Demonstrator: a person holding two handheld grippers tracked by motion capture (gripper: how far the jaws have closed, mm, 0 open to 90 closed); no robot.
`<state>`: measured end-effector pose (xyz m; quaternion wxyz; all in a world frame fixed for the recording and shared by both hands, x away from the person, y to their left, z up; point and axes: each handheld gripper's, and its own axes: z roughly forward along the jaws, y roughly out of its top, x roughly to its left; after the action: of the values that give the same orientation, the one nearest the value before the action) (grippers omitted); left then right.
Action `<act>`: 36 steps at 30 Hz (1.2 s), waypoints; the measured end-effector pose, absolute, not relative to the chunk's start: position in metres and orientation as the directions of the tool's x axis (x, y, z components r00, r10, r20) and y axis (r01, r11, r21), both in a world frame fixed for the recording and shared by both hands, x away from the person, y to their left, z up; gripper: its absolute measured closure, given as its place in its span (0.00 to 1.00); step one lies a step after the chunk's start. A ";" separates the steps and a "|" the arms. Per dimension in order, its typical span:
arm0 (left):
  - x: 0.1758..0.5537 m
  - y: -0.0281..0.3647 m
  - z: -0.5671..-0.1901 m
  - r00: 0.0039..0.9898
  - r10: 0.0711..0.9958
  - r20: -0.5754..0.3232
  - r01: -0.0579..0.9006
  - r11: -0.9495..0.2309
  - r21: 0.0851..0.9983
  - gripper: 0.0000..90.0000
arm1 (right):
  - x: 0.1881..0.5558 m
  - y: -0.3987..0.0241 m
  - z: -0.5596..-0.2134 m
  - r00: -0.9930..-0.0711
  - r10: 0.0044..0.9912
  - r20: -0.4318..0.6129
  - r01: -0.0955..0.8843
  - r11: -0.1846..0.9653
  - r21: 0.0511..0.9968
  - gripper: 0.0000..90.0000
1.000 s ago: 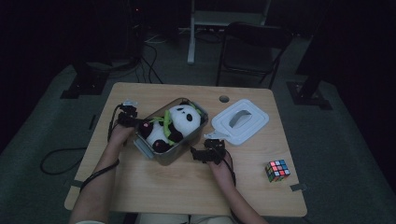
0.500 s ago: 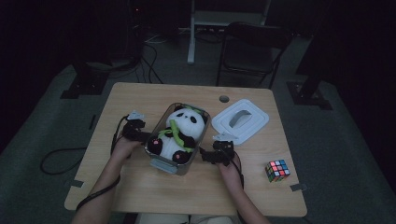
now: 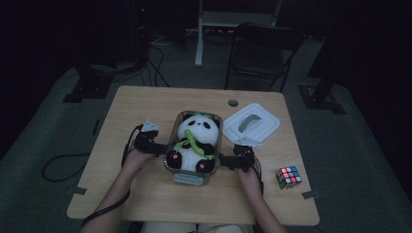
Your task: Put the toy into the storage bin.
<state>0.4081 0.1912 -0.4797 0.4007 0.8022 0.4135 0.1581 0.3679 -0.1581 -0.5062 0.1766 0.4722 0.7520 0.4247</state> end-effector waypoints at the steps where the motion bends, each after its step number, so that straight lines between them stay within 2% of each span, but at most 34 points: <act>1: 0.410 0.191 -0.480 0.605 0.792 -0.082 0.542 -0.334 0.771 0.10 | 0.369 -0.158 -0.506 -0.491 0.860 0.140 0.562 0.190 0.805 0.15; 7: 0.410 0.185 -0.479 0.594 0.801 -0.070 0.548 -0.340 0.764 0.10 | 0.372 -0.158 -0.504 -0.486 0.867 0.113 0.557 0.207 0.805 0.16; 22: 0.390 0.168 -0.477 0.650 0.757 -0.073 0.532 -0.385 0.754 0.10 | 0.363 -0.177 -0.505 -0.479 0.871 0.108 0.564 0.211 0.799 0.19; 31: 0.378 0.167 -0.476 0.680 0.729 -0.078 0.527 -0.412 0.743 0.10 | 0.358 -0.186 -0.500 -0.486 0.861 0.150 0.573 0.185 0.798 0.19; 33: 0.377 0.169 -0.474 0.680 0.729 -0.077 0.532 -0.418 0.736 0.10 | 0.357 -0.187 -0.497 -0.485 0.862 0.145 0.566 0.183 0.804 0.15; 36: 0.376 0.170 -0.473 0.674 0.735 -0.076 0.533 -0.413 0.738 0.10 | 0.356 -0.189 -0.492 -0.477 0.870 0.128 0.557 0.187 0.809 0.16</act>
<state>0.3762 0.1700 -0.4725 0.3842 0.8303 0.3818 0.1310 0.3556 -0.1889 -0.4917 0.1845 0.4769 0.7479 0.4233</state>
